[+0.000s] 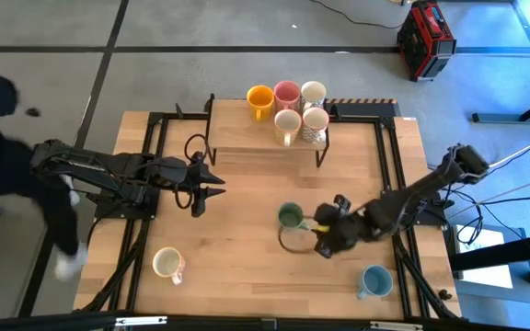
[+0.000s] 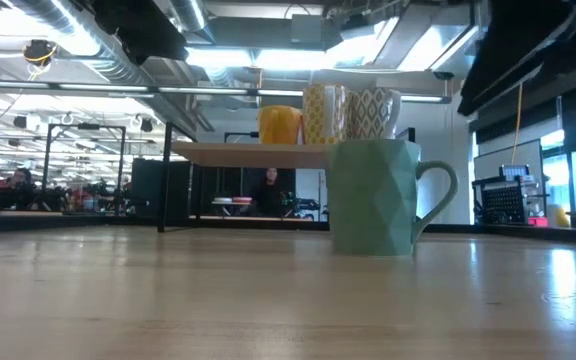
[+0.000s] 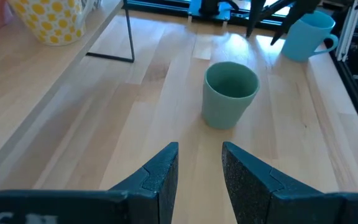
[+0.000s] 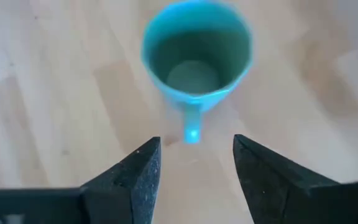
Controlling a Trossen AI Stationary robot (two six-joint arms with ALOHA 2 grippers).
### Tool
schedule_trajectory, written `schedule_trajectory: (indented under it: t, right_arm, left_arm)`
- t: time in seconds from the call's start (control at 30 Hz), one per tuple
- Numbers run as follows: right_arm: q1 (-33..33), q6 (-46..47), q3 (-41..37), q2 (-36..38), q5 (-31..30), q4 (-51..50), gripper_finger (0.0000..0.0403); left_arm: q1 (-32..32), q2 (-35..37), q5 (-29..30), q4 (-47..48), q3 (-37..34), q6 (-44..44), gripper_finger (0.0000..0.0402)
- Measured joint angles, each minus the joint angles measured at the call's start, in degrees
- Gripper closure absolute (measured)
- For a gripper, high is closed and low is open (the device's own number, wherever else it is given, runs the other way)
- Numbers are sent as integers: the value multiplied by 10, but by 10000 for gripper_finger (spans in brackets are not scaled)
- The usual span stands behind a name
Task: Place coffee mugs
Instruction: Put the green mug on the shelf
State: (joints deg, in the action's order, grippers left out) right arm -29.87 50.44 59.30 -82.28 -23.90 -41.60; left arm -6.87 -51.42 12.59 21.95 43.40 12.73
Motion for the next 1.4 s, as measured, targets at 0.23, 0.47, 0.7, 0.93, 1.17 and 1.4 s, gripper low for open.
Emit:
schedule_trajectory:
  t: [0.23,0.47,0.7,0.93,1.17,1.4]
  right_arm:
    - [-54,28,-54,-40,-98,72,212]
    - [-47,29,-81,-90,-119,157,212]
    - [-19,-12,-81,-145,-108,223,221]
    - [11,-19,-81,-160,-91,230,305]
    - [15,-30,-81,-160,-83,233,382]
    - [16,-41,-70,-156,-73,225,382]
  left_arm:
    - [0,0,1,0,0,0,284]
    - [0,0,2,1,0,1,284]
    - [0,0,2,1,0,-12,284]
    - [0,0,2,0,0,-13,284]
    - [0,0,2,1,0,-14,284]
    - [0,0,2,1,0,-24,284]
